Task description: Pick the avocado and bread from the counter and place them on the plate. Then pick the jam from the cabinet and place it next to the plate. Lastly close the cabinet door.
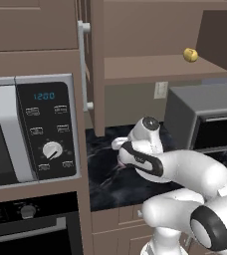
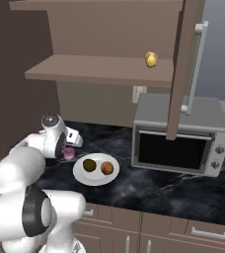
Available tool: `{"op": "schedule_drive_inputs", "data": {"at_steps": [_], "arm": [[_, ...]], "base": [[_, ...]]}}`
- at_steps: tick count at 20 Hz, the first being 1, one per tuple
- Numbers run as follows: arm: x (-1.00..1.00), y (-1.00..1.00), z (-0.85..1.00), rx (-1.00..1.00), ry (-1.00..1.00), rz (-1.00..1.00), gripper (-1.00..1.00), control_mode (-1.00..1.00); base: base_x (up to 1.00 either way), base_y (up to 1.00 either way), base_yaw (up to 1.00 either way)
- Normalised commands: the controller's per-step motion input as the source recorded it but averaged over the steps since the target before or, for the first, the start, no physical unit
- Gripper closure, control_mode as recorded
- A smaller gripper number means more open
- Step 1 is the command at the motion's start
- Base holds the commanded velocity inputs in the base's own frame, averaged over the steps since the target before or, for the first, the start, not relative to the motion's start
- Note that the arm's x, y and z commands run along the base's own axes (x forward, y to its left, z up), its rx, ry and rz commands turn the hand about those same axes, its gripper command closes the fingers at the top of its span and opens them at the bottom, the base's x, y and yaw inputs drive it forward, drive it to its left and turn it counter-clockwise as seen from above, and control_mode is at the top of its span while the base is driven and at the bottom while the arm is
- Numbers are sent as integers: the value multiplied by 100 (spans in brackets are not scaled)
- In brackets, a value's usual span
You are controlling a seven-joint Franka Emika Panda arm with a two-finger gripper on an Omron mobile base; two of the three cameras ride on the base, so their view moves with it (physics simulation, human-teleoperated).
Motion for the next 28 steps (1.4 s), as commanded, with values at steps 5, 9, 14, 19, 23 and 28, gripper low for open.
{"op": "schedule_drive_inputs", "data": {"at_steps": [5,9,14,19,23,28], "arm": [[-30,-2,69,-4,0,0,-100,-100],[-41,-9,61,-6,0,-1,-100,-100],[-42,-25,67,-4,0,-1,-100,-100],[-45,-33,71,-3,0,0,-100,-100],[-50,-36,62,-3,0,0,-100,-100],[-54,-36,53,-1,0,0,-100,-100]], "base": [[0,0,0],[0,0,0],[0,0,0],[0,0,0],[0,0,0],[0,0,0]]}}
